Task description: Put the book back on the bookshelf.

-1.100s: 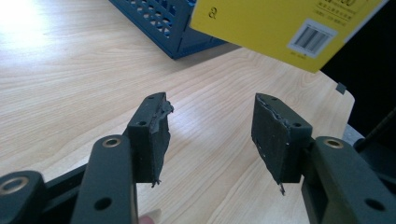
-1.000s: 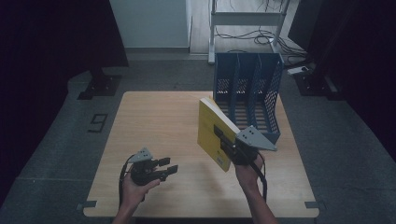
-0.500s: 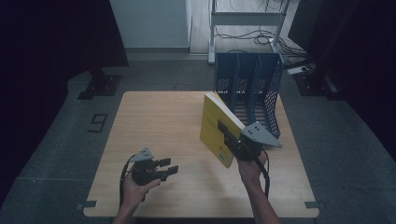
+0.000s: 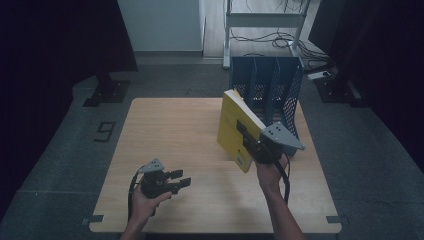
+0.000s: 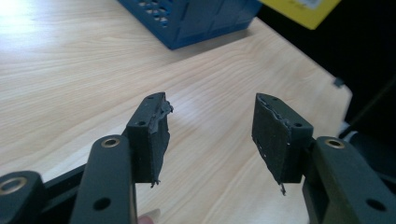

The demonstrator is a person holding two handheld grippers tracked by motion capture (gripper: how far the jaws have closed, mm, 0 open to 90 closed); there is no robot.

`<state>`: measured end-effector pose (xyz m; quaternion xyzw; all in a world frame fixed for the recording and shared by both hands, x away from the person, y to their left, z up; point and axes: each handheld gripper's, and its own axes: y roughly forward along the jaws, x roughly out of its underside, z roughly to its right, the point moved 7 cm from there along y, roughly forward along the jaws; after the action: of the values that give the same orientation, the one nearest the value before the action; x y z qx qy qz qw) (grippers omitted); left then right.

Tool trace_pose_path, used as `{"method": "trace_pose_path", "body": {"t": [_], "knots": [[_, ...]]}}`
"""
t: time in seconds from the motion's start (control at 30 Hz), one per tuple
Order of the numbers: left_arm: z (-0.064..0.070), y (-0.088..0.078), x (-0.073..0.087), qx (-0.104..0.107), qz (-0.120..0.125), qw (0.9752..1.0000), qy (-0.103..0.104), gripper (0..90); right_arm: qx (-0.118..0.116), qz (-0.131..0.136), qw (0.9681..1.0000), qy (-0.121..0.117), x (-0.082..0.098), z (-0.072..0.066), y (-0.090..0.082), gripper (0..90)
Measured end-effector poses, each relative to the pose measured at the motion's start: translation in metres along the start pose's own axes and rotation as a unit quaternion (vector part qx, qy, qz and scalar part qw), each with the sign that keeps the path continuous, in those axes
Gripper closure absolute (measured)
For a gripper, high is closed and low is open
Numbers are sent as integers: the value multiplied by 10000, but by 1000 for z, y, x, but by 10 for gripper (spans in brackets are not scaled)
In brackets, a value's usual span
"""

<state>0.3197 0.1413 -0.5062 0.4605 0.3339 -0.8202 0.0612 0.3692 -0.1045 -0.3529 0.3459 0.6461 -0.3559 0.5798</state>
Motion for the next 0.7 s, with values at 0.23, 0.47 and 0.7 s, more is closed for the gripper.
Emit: {"method": "trace_pose_path", "body": {"t": [0.23,0.47,0.7], "knots": [[0,2,1,-82,-55,9999,17,456,87,-40,10000,-12,-2,6,3,741],[-3,4,3,-137,-91,9999,-14,456,185,-25,9998,19,-7,14,4,741],[-4,4,4,-136,-104,9998,-40,456,332,-30,9994,30,-12,23,6,741]]}}
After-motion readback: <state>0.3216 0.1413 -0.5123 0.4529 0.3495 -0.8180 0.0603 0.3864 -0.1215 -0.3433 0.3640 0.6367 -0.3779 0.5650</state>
